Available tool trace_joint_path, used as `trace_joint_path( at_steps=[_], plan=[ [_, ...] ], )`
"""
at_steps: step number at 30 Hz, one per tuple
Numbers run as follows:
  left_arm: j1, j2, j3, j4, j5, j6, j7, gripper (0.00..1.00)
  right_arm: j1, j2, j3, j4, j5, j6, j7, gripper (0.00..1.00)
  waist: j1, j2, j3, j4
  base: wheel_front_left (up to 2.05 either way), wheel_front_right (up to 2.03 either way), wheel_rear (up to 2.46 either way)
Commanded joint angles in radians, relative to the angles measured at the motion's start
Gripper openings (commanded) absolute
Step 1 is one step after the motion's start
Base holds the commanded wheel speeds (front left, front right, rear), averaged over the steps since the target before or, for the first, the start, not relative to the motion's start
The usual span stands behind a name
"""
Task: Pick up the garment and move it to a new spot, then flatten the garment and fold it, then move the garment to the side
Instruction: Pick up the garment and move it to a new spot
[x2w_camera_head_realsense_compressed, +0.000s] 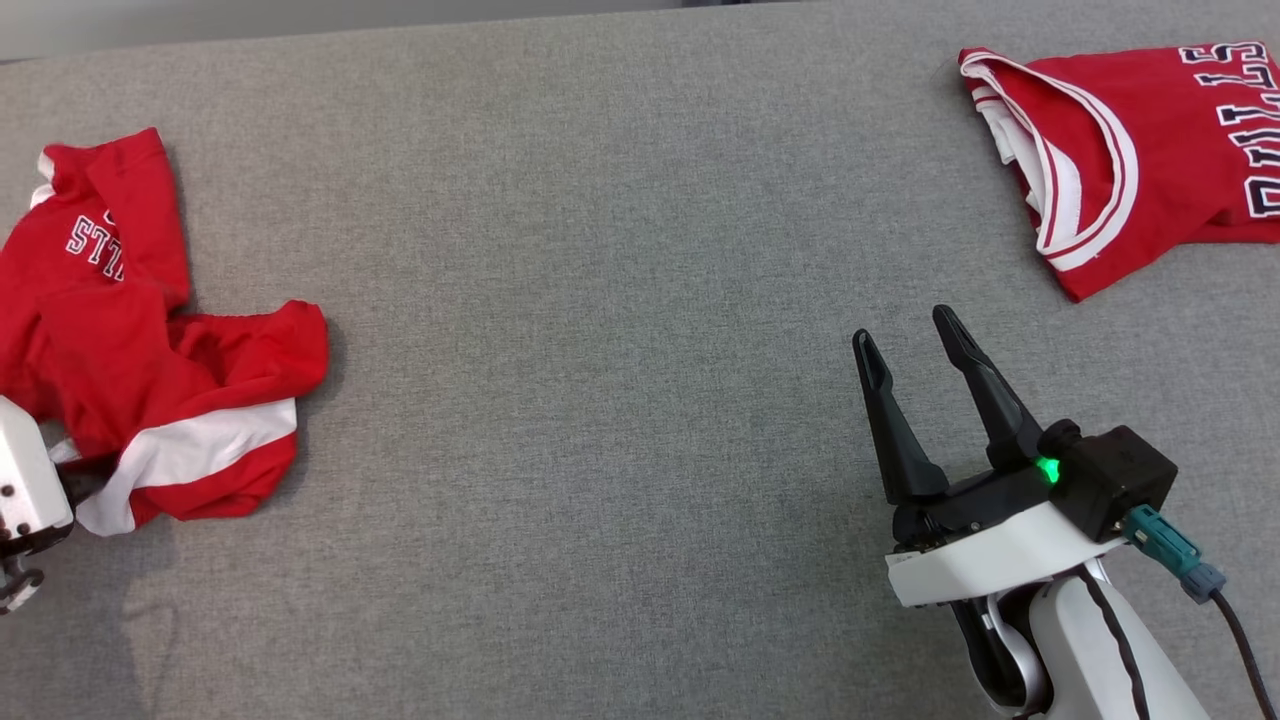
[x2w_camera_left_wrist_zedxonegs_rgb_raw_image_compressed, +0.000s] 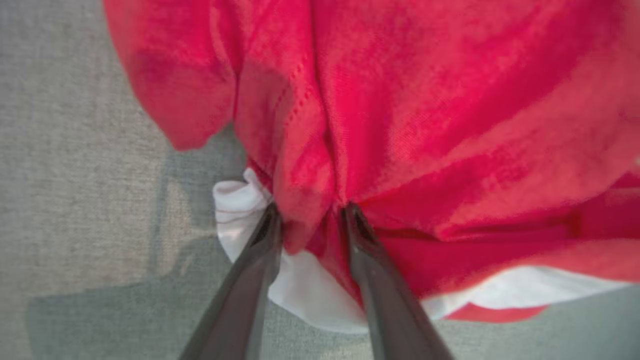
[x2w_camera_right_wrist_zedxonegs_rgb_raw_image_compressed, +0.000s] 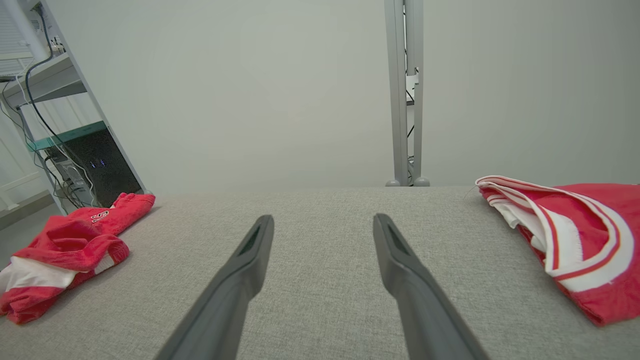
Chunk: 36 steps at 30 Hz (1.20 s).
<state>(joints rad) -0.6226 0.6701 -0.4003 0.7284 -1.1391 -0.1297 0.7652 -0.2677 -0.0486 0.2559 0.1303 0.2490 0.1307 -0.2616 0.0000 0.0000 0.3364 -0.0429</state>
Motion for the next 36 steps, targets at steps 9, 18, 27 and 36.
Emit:
trace_joint_path(
  at_steps=[9, 18, 27, 36],
  plan=[
    [-0.023, 0.050, -0.082, -0.056, 0.000, -0.002, -0.077, 0.00, 0.018, -0.004, 0.000, 0.012, 0.013, 0.000, -0.005, 1.00, 0.0000, 0.0000, -0.076, 0.010, 0.00, 0.00, 0.00],
    [-0.084, 0.112, -0.147, -0.217, 0.012, -0.002, -0.155, 0.00, 0.048, -0.004, -0.007, 0.018, 0.031, 0.000, -0.005, 1.00, 0.0000, 0.0000, -0.159, 0.006, 0.00, 0.00, 0.00],
    [-0.132, 0.128, -0.233, -0.457, 0.032, -0.002, -0.224, 0.00, 0.077, -0.004, -0.017, 0.009, 0.058, 0.000, -0.005, 1.00, 0.0000, 0.0000, -0.228, -0.051, 0.00, 0.00, 0.00],
    [-0.183, 0.038, -0.271, -0.627, 0.058, 0.002, -0.297, 0.00, 0.103, -0.004, -0.043, -0.006, 0.059, 0.000, -0.005, 1.00, 0.0000, 0.0000, -0.237, -0.126, 0.00, 0.00, 0.00]
  ],
)
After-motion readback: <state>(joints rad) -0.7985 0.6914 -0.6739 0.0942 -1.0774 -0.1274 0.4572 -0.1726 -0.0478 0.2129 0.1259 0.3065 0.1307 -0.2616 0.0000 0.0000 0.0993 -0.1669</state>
